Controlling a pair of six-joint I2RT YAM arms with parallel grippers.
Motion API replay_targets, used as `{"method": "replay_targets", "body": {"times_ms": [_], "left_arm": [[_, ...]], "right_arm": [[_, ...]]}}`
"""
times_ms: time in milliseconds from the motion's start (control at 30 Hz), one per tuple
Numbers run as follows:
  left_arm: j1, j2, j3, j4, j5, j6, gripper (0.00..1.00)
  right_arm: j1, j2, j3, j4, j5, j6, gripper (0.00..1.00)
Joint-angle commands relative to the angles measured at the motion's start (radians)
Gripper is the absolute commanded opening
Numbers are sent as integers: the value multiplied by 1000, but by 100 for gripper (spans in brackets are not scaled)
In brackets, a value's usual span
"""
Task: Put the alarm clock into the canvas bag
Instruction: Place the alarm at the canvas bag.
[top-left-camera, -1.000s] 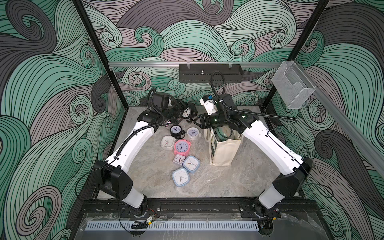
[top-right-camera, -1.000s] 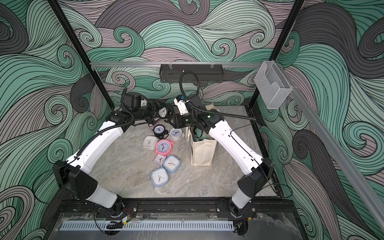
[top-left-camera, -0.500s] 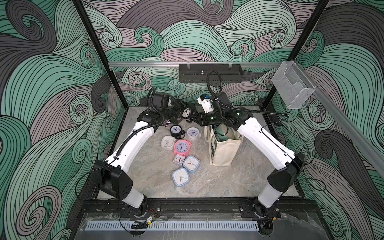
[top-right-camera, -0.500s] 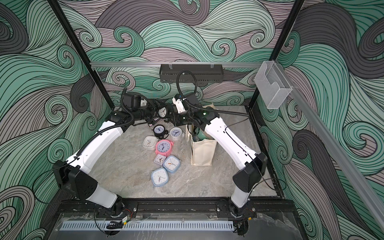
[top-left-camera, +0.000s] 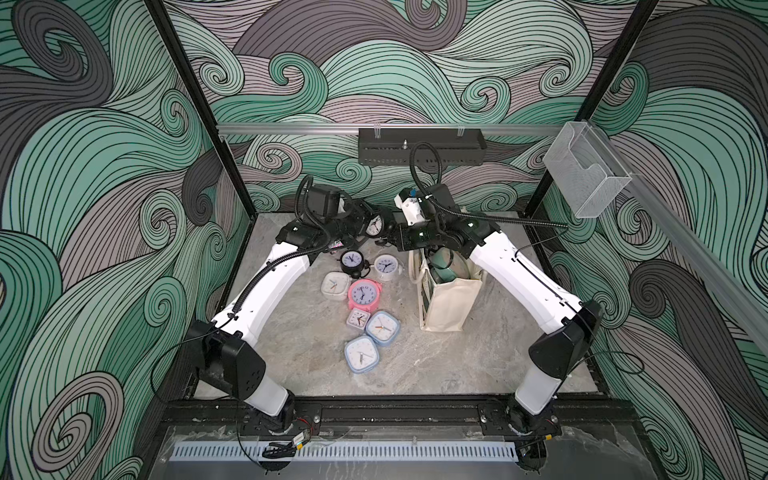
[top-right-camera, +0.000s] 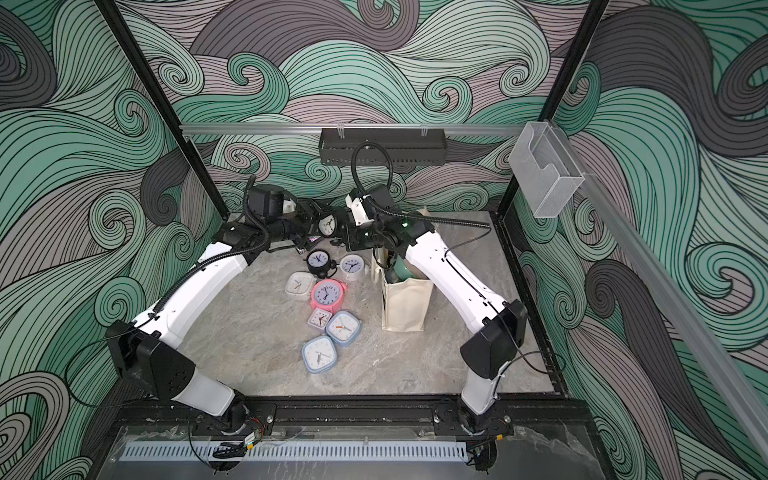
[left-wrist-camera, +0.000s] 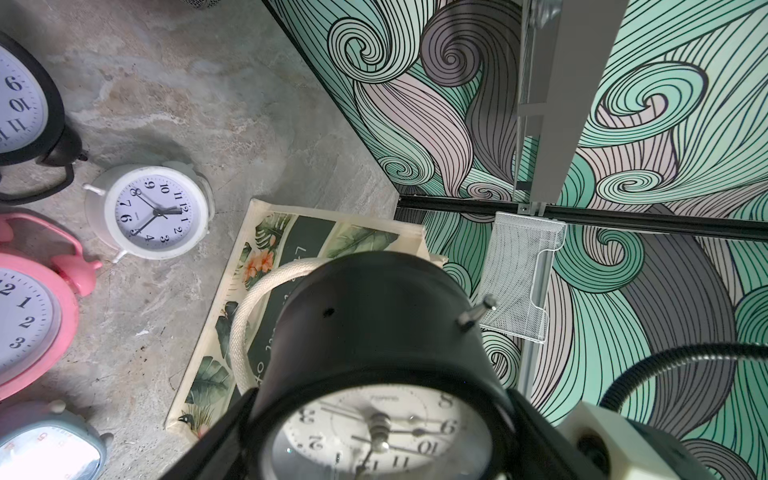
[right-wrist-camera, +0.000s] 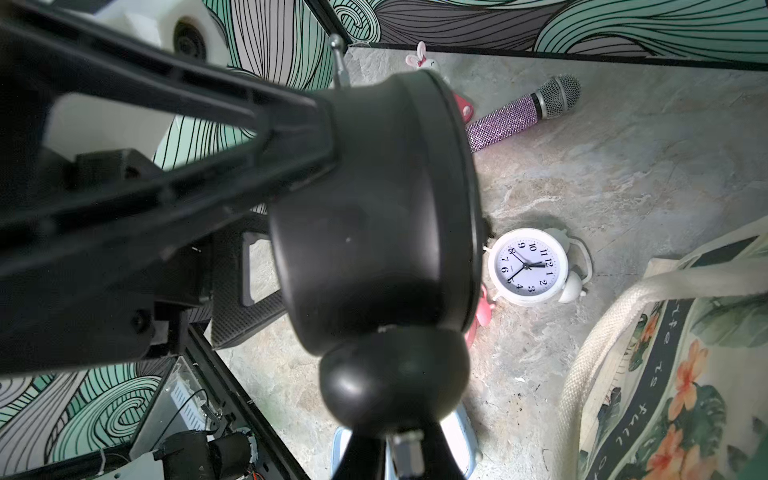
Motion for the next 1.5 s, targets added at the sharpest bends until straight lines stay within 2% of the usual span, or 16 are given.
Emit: {"method": "replay_targets", "body": {"times_ms": [0,200,300,367,433,467,700,867,1000,1100,1233,1367,1467], "left_arm": [[-8,-39,52,42,14,4,57],[-8,-35,51,41,5,22,59],[-8,-27,46,58,11,36,64],[-8,-21,45,70,16,59,72],[-8,-11,48,78,28,89,97],[-7,-5,55,77,34,114,99],[-7,-3,124,-93,26,409,99],[-4,-63,69,-217,20,621,99],[-4,-152,-69,-248,16,730,99],[-3,-203,-163,-262,19,766,99],[-3,-253,-244,-282,27,783,99],[-1,-295,-296,-285,8,788,99],[0,-309,-315,-287,6,792,99]], "right_arm": [[-7,9,32,0,-2,16,8],[-8,-10,17,-1,-8,21,0],[-19,-30,2,-4,-14,22,0],[-35,-51,-9,-5,-16,21,0],[-53,-69,-9,-16,-20,12,0],[-69,-83,-6,-21,-21,8,0],[-167,-219,-34,-69,41,-10,0],[-271,-310,-125,-151,67,-11,0],[-309,-322,-181,-222,105,-47,0],[-308,-294,-167,-283,143,-84,0],[-309,-229,-120,-386,274,-132,0],[-309,-182,-92,-433,414,-154,0],[-308,-147,-65,-453,471,-163,0]]}}
